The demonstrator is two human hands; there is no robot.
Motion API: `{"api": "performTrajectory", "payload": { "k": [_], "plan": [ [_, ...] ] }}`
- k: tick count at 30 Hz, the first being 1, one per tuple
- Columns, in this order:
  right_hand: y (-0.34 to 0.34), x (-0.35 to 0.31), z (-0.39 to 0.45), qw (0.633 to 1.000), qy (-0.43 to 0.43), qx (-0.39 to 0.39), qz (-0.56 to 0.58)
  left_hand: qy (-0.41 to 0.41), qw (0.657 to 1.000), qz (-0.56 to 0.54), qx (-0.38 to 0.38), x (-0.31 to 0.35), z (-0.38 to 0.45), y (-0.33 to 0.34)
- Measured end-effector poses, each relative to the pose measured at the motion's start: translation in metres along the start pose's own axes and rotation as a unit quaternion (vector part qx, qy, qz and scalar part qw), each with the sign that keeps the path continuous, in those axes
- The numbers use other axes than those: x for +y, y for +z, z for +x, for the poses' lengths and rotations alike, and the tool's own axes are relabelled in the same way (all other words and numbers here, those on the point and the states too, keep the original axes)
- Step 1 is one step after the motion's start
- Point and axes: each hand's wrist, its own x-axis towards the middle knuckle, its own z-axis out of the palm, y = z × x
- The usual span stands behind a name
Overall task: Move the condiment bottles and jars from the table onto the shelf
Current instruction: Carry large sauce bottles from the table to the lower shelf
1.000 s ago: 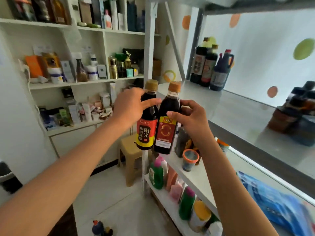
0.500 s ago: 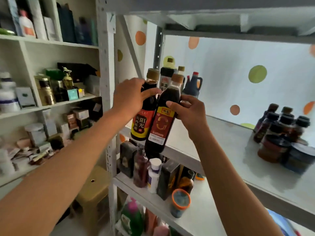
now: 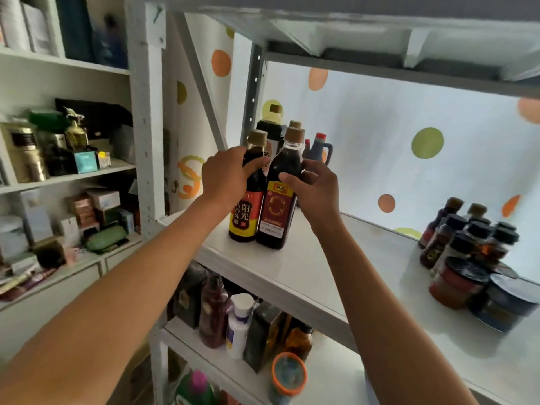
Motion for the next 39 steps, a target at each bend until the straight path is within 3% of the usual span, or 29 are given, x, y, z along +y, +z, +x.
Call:
{"api": "performTrajectory", "payload": {
  "k": [6, 10, 12, 15, 20, 39],
  "plan": [
    [0.001, 0.019, 0.002, 0.998, -0.008, -0.046, -0.030, -0.016, 0.998, -0.053, 0.031, -0.003, -0.019, 0.016],
    [0.005, 0.038, -0.023, 0.993, 0.014, -0.090, -0.070, -0.030, 0.972, -0.225, -0.056, -0.010, -0.050, 0.017],
    [0.007, 0.045, -0.030, 0.989, 0.044, -0.096, -0.099, -0.050, 0.961, -0.255, -0.098, -0.016, -0.064, 0.021],
    [0.009, 0.055, -0.034, 0.984, 0.072, -0.094, -0.130, -0.097, 0.957, -0.256, -0.098, -0.022, -0.076, 0.031],
    [0.015, 0.067, -0.027, 0.974, 0.061, -0.056, -0.212, -0.092, 0.964, -0.243, -0.055, -0.026, -0.077, 0.045],
    [0.084, 0.122, 0.087, 0.961, 0.100, 0.016, -0.258, -0.115, 0.974, -0.182, -0.071, -0.061, 0.032, 0.130]
  ]
}}
